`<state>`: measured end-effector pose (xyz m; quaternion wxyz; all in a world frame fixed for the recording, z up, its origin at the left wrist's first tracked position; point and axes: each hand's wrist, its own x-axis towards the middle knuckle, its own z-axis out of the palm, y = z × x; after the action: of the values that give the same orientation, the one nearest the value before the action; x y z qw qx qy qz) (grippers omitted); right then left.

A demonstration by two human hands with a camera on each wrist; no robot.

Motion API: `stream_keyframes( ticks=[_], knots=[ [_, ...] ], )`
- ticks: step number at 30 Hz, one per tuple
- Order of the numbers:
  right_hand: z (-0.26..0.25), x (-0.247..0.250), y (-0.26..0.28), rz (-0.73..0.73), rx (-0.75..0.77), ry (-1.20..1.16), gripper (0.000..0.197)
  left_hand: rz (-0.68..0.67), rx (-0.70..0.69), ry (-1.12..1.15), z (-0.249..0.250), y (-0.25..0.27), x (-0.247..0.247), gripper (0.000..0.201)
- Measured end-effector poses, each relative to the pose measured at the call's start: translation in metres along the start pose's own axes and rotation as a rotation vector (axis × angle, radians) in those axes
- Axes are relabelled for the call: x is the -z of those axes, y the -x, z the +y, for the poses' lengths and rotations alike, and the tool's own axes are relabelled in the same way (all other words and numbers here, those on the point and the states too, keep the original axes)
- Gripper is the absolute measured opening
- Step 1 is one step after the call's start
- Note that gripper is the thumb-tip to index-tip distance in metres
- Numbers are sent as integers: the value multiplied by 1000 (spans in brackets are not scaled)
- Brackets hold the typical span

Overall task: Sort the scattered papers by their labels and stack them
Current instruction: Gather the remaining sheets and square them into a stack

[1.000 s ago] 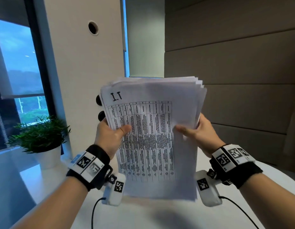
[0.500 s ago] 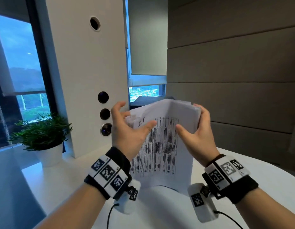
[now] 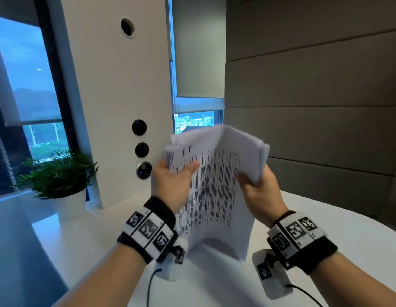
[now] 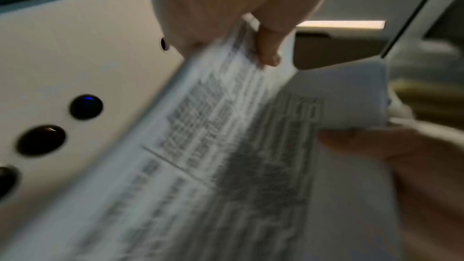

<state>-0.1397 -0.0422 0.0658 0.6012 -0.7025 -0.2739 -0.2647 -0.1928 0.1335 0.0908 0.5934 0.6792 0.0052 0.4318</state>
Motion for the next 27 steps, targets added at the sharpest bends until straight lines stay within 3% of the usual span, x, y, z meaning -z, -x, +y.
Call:
stream_keyframes(
  ticks=[4,6,8,10,13,15,17,21,25,27],
  knots=[
    [-18,-4,-3,174,85,-103,33,167,-82,20,17,0,-7,31],
    [-10,2,5,181,-35,-137,35,119,66,-13,2,6,-2,43],
    [16,11,22,71,-213,-138,38,-21,295,-108,-23,17,5,61],
    [50,24,44,-124,-380,-43,45,-206,447,-263,-49,37,12,65],
    [81,37,72,-432,-545,133,51,-410,619,-360,-82,64,18,48],
    [81,42,80,-537,-601,191,43,-489,735,-378,-90,70,22,36],
    [76,48,80,-533,-628,198,38,-520,761,-397,-92,62,28,28],
    [58,54,61,-465,-697,73,32,-572,648,-392,-79,31,39,17],
    [41,42,31,-303,-819,-85,7,-378,801,-154,-70,-2,37,4],
    [40,36,18,-243,-934,-119,9,-312,890,-123,-71,-10,32,7]
  ],
)
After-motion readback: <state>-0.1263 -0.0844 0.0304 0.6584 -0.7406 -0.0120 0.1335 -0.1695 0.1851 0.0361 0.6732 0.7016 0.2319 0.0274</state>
